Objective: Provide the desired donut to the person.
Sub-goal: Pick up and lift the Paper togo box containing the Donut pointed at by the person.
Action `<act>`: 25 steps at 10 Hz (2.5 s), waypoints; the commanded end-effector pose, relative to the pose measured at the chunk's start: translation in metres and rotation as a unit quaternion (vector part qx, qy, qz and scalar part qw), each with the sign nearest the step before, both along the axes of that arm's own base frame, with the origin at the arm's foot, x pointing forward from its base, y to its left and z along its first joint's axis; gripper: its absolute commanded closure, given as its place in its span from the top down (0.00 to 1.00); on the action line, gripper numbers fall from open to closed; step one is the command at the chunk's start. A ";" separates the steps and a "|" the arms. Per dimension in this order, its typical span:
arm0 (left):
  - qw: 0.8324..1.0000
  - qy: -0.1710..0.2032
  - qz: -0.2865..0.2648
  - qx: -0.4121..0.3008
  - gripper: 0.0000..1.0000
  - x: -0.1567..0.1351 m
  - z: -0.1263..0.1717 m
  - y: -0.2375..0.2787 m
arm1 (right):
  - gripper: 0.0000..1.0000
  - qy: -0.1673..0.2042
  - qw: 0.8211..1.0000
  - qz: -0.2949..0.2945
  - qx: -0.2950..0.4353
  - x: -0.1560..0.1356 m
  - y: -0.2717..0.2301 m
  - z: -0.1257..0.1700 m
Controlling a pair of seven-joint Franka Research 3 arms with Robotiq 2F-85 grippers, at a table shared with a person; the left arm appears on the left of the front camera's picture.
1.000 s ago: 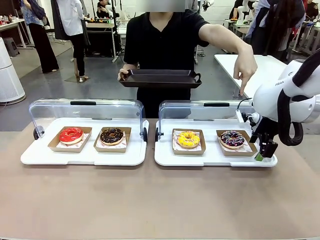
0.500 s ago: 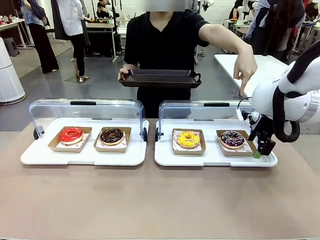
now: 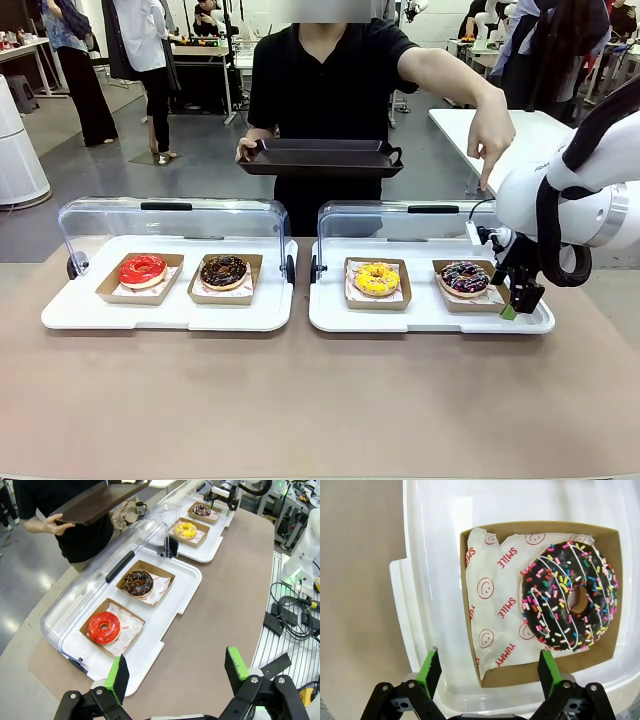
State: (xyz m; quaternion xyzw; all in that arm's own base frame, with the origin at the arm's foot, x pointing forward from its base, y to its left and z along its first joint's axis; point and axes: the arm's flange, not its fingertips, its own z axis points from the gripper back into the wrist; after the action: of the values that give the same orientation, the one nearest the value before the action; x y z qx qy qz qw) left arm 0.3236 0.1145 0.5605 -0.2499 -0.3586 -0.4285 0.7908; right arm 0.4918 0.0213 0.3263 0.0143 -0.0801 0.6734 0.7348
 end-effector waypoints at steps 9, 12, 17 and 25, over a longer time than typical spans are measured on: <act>1.000 -0.007 -0.004 -0.007 1.00 0.001 0.000 0.000 | 0.00 -0.009 1.000 0.018 0.008 0.005 -0.004 -0.003; 1.000 -0.007 -0.004 -0.007 1.00 0.001 0.000 0.000 | 0.00 -0.004 0.999 0.045 -0.009 0.001 0.004 0.003; 1.000 -0.007 -0.004 -0.007 1.00 0.001 0.000 0.000 | 0.00 0.095 0.993 0.006 -0.065 -0.058 0.059 0.086; 1.000 -0.007 -0.004 -0.007 1.00 0.001 0.000 0.000 | 0.00 0.088 0.994 -0.010 -0.063 -0.105 0.131 0.276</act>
State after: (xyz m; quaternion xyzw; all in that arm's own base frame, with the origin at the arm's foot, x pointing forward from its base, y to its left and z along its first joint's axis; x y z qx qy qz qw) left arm 0.3239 0.1142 0.5602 -0.2498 -0.3578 -0.4286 0.7911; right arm 0.3792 0.1449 0.5949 0.0329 0.0188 0.6772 0.7348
